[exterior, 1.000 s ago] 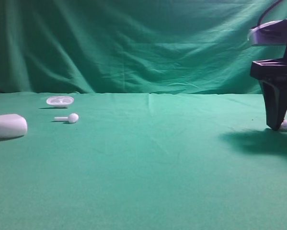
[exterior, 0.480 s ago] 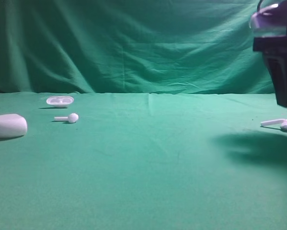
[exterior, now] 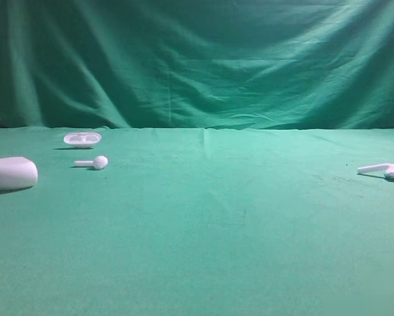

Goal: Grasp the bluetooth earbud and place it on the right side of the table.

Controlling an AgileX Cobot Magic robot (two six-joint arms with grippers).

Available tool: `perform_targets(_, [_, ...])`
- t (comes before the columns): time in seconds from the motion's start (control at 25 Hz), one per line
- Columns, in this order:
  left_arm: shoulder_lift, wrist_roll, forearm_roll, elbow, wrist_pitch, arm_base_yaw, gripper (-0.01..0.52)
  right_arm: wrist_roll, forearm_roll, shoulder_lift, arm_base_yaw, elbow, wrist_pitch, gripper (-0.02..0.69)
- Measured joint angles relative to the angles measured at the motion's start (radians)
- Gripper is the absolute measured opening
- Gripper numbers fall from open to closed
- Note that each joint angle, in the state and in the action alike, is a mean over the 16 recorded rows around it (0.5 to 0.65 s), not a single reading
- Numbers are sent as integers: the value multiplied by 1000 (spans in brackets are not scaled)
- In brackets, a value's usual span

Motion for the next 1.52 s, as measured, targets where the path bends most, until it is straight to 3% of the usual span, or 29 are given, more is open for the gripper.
perform_targets(0.32, [0, 0, 0, 0, 0, 0, 0, -3, 21, -380, 0, 115, 58, 88])
perform_targets(0.48, [0, 0, 0, 0, 0, 0, 0, -2, 29, -589, 0, 199, 53, 13])
perform_targets(0.96, [0, 0, 0, 0, 0, 0, 0, -4, 83, -1092, 0, 360, 20, 0])
perform_targets(1.28, [0, 0, 0, 0, 0, 0, 0, -26, 89, -1198, -8, 402, -18, 0])
perform_targets(1.52, [0, 0, 0, 0, 0, 0, 0, -46, 49, -1252, -58, 536, -173, 0])
